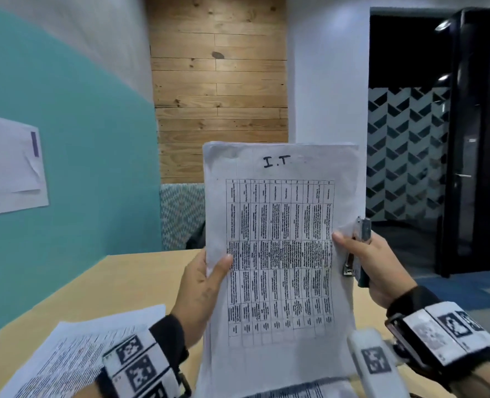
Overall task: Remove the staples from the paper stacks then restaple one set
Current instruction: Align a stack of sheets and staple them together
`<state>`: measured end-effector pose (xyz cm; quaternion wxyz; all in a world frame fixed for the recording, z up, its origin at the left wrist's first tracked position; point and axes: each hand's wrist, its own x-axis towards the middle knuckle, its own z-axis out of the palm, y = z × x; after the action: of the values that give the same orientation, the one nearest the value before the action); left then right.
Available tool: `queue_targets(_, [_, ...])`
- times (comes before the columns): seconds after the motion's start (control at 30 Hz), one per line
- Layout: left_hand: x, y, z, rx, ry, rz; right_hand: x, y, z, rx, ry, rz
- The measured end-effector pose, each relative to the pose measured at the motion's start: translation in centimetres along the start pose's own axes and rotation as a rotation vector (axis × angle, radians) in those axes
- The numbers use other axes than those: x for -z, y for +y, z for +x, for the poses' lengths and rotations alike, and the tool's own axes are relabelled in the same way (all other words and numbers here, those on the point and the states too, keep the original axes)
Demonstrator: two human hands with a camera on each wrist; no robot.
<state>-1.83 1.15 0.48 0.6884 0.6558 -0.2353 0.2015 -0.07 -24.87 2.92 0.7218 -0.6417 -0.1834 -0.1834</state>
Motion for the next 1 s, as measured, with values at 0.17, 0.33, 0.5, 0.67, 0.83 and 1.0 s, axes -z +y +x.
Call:
queue_targets(0.17, [1.6,0.8,2.1,0.011,0.003,-0.010,0.8,-0.3,-1.8,-0.221,-0.196,-0.254])
queue_targets(0.33, [5.1,1.8,3.4,0.277,-0.005,-0.050,-1.6,-0.3,-2.5,-0.291,-0.272,-0.494])
queue_targets(0.5, [11.4,2.4,3.6,0.628,-0.009,0.148,-7.9,0.6,-1.6,-0.389,-0.308,-0.495])
queue_targets(0.67, [18.9,2.1,0.6,0.955,-0.045,0.631,-15.9,3.3,-1.7,-0.550,-0.492,-0.493])
queue_targets(0.83, [24.7,1.5,-2.3,1.159,-0.067,0.790,-21.2,6.4,-2.9,-0.696,-0.687,-0.625])
queue_targets(1.0, [26.8,1.2,-3.3,1.218,-0.096,0.924,-24.2,6.7,-3.8,-0.763,-0.762,-0.594])
